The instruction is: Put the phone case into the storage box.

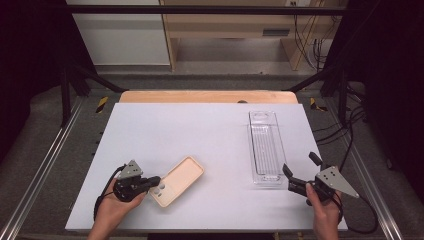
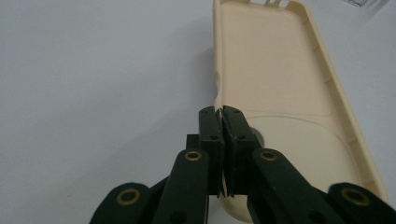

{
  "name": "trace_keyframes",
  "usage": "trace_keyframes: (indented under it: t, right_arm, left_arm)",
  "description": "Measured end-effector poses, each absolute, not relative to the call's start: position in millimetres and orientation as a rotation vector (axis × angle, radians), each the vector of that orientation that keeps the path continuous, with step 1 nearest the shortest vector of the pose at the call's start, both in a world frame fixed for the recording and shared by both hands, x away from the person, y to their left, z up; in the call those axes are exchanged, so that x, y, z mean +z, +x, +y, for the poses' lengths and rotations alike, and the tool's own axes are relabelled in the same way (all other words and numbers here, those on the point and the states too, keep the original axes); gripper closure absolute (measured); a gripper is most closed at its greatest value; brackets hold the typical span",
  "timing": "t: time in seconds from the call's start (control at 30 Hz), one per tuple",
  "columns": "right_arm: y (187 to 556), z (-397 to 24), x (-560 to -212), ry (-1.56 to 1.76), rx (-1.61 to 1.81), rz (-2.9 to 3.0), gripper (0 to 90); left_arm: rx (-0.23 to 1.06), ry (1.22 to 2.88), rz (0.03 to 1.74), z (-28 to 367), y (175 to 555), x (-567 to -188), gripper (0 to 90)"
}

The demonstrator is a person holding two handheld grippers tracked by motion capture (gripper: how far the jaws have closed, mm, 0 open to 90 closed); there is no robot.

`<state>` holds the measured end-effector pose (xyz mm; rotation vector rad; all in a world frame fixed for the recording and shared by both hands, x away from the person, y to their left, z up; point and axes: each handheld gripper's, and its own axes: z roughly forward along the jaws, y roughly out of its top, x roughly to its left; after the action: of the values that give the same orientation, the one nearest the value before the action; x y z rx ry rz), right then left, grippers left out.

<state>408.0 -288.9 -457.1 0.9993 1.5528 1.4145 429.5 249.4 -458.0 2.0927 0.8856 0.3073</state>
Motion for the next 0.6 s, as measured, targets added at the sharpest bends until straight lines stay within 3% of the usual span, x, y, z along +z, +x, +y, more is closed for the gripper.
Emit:
trace_keyframes:
  t: [0.6]
  right_arm:
    - [405,-261,-438,0.889,1.364,1.676,2.7]
  left_arm:
    - [0.325,2.116,0.839,242,428,-449,87.6]
